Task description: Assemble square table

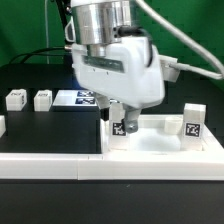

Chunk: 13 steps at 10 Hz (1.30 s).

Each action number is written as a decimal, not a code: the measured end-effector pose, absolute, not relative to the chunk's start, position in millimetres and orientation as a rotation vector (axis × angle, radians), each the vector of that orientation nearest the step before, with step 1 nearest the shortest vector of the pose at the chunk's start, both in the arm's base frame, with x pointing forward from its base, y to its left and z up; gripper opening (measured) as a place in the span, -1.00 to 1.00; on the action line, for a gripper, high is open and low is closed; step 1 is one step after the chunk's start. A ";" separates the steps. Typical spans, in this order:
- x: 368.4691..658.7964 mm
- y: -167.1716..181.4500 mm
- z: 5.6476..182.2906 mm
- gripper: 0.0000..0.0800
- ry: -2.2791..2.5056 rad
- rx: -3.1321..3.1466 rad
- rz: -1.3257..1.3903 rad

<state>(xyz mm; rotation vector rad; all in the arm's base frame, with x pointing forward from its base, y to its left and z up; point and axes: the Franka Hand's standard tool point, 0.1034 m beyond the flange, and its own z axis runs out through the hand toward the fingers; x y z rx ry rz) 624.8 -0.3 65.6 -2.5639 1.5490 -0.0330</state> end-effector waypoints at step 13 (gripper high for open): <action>622.2 6.9 61.1 -0.28 0.822 -2.945 0.036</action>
Offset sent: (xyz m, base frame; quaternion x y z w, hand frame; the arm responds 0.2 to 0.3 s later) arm 0.0000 0.0000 0.0000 0.0000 0.0000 -0.1938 0.9810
